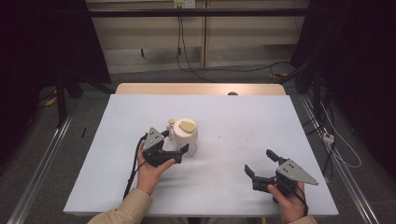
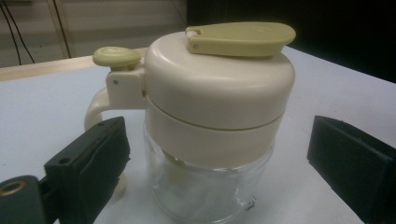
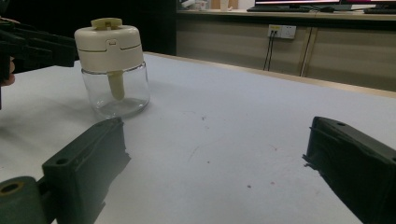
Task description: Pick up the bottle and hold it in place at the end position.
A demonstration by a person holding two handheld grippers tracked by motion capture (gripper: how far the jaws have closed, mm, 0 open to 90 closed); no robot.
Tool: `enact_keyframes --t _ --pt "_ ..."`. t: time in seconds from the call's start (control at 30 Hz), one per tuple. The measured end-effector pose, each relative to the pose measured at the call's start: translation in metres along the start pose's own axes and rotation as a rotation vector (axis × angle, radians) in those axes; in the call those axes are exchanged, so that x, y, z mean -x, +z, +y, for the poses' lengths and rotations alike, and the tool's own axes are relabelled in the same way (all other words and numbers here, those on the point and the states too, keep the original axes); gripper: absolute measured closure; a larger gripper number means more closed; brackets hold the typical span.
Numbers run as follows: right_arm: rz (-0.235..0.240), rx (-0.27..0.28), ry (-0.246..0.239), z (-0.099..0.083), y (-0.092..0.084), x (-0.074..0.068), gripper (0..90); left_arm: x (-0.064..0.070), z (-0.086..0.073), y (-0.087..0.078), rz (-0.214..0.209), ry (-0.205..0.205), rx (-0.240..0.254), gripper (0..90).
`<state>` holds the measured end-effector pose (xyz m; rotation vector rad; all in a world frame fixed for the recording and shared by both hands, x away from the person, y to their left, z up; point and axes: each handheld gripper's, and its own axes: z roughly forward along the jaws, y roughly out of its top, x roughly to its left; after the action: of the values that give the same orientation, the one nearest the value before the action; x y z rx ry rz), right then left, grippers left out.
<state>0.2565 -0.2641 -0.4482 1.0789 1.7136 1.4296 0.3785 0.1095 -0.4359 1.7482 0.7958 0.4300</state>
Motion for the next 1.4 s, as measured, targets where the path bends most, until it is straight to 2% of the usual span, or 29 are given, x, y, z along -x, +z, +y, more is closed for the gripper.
enact_keyframes --t 0.17,0.63,0.67,0.8,1.2,1.4 --pt "0.0 0.0 0.0 0.0 0.0 0.0 4.0 0.001 -0.001 0.006 0.019 -0.005 -0.003 4.9" --pt "0.003 -0.003 0.001 0.0 0.0 0.0 4.0 0.003 -0.002 0.018 0.034 -0.009 -0.017 4.9" --pt "0.002 -0.002 0.001 0.0 0.0 0.0 4.0 0.004 -0.001 0.02 0.037 0.002 -0.022 4.9" --pt "0.003 -0.005 0.001 0.0 0.0 0.0 4.0 0.005 0.0 0.023 0.038 0.003 -0.025 4.9" --pt "0.011 -0.011 -0.001 -0.001 0.001 0.0 4.0 0.009 0.001 0.037 0.084 0.0 -0.031 4.2" --pt "0.011 -0.011 0.0 -0.001 0.001 0.001 4.0 0.01 0.002 0.044 0.1 -0.017 -0.031 3.9"
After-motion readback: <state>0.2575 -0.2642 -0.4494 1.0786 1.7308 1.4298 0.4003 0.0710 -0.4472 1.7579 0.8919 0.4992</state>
